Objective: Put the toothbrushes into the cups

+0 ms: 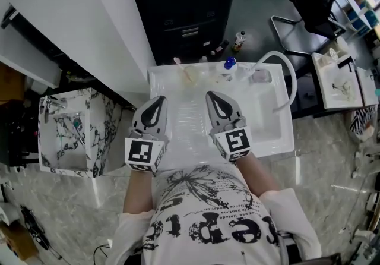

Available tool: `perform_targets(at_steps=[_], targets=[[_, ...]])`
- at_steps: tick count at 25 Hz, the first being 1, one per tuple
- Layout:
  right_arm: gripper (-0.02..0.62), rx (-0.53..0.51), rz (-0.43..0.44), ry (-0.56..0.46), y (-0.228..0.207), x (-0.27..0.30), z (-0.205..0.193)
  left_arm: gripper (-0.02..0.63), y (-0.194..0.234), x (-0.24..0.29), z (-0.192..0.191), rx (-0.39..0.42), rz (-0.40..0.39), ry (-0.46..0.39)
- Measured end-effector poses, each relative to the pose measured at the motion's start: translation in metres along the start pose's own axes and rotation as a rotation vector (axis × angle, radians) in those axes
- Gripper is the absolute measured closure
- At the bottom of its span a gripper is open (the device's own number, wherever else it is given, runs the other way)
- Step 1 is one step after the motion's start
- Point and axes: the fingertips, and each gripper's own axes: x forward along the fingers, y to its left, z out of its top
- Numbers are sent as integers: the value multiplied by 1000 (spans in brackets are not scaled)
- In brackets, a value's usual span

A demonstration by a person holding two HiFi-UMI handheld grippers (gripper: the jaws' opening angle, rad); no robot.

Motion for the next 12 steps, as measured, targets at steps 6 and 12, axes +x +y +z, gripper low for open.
perform_targets(at_steps=[6,12], targets=[[604,-10,11,6,3,1,-2,594,-2,4,-3,-27,-1,12],[604,-9,10,16,6,5,-6,594,3,5,-7,-35,6,15]])
